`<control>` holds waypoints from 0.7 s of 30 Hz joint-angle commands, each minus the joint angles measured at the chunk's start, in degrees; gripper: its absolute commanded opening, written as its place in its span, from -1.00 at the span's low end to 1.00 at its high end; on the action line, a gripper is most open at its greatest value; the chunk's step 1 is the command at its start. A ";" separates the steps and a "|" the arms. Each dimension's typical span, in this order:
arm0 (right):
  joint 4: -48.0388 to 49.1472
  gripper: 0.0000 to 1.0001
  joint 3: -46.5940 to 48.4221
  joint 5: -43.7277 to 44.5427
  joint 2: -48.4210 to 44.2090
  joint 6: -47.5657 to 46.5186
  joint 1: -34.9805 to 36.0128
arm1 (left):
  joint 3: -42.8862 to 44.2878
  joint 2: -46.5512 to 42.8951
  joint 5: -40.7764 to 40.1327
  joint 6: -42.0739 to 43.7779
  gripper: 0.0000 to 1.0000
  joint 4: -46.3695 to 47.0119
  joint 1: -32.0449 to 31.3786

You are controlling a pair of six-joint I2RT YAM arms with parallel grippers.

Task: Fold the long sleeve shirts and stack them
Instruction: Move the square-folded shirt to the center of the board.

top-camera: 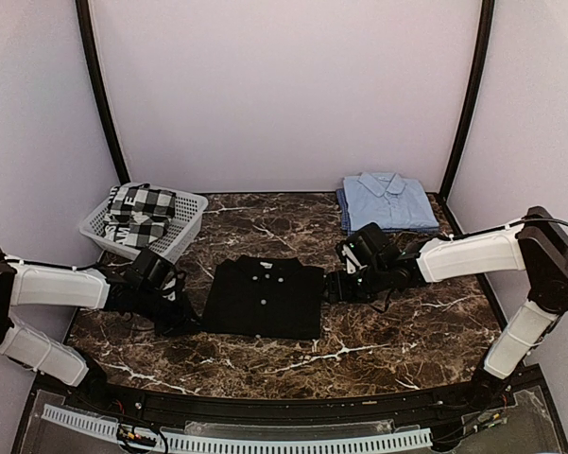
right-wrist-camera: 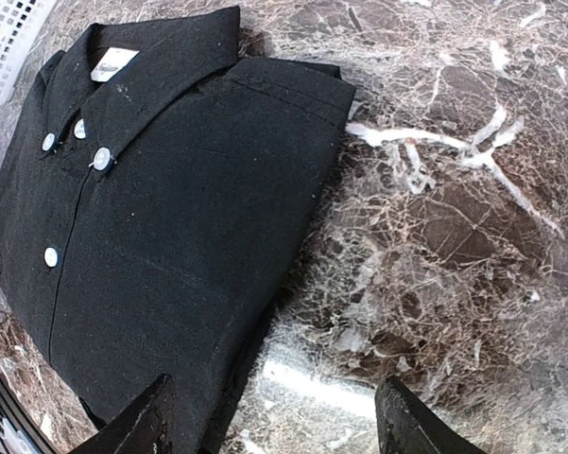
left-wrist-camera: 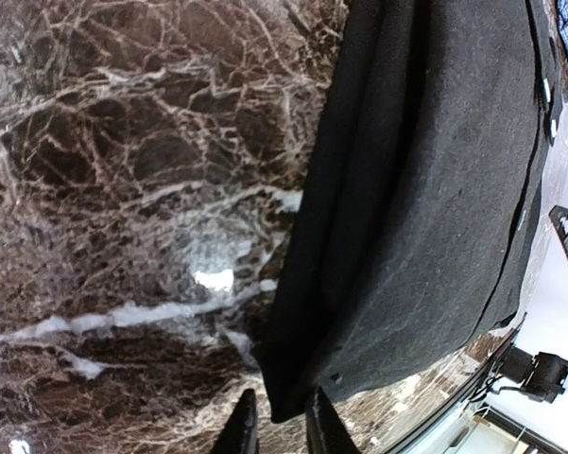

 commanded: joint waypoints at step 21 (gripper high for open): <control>0.87 0.38 2.36 4.63 -1.86 -3.88 -0.55 | -2.58 -10.66 -20.06 -8.96 -1.00 -15.98 0.03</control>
